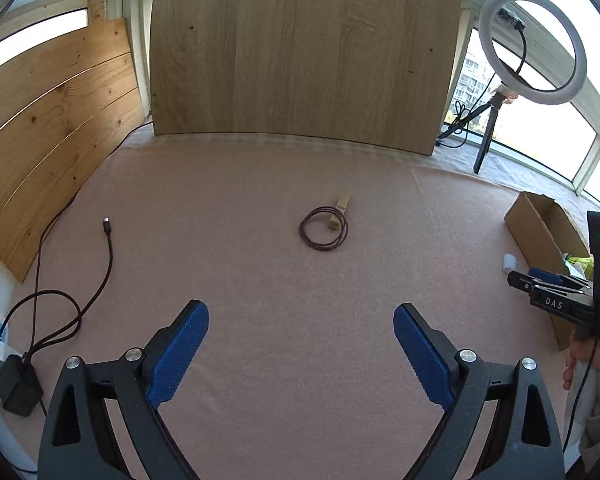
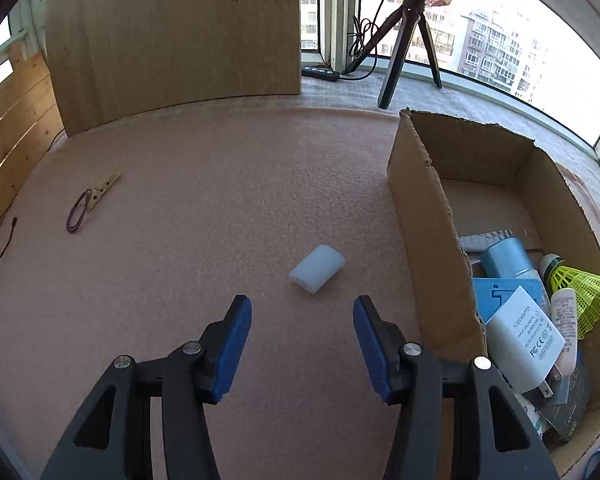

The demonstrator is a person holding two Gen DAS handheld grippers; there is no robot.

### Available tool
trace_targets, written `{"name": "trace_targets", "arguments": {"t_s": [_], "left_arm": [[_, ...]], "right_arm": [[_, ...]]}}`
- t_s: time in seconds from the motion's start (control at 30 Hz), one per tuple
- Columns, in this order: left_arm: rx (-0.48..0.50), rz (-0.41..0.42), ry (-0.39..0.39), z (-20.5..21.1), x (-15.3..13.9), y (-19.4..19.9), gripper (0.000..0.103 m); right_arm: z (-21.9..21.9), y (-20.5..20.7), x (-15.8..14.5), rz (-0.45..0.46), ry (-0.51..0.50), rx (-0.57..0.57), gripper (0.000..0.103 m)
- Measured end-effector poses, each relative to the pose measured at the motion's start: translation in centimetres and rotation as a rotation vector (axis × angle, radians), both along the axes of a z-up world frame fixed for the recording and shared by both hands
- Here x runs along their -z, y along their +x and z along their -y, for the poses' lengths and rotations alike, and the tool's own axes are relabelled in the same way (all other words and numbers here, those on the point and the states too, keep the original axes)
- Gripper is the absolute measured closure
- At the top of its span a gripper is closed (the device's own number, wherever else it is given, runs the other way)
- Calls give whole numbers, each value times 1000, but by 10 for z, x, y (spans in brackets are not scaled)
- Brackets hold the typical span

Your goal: Organize objects

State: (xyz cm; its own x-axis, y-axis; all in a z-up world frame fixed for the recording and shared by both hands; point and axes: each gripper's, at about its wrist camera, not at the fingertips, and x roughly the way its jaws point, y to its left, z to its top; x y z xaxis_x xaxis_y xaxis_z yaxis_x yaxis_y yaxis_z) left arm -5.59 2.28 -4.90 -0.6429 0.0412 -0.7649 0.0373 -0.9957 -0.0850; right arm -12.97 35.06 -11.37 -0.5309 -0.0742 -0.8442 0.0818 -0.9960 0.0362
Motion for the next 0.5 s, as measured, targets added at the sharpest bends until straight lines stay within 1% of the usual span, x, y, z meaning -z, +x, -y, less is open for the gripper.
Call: {"name": "trace_targets", "arguments": {"t_s": [0.07, 0.13, 0.17, 0.2, 0.23, 0.27, 0.3, 0.4, 0.5], "left_arm": [[-12, 13, -6, 9, 5, 7, 6], [-22, 31, 1, 14, 14, 7, 6], [-23, 38, 3, 14, 20, 3, 6], [-19, 49, -3, 11, 26, 0, 6], [-16, 56, -8, 10, 31, -4, 6], [-13, 56, 0, 9, 36, -9, 6], [-14, 53, 13, 6, 40, -16, 6], [-18, 63, 50, 0, 53, -44, 6], [-11, 69, 74, -18, 66, -78, 6]], "right_arm": [[3, -8, 1, -4, 4, -11, 55], [7, -15, 0, -21, 32, -20, 55], [6, -18, 2, -14, 27, -15, 58], [4, -23, 5, -6, 7, -8, 77], [1, -24, 6, -5, 6, 9, 87], [-1, -24, 5, -16, 11, 19, 88], [-3, -23, 5, -19, 0, 15, 91], [-4, -18, 5, -14, -5, -4, 93], [2, -6, 5, -3, -12, -42, 93]]}}
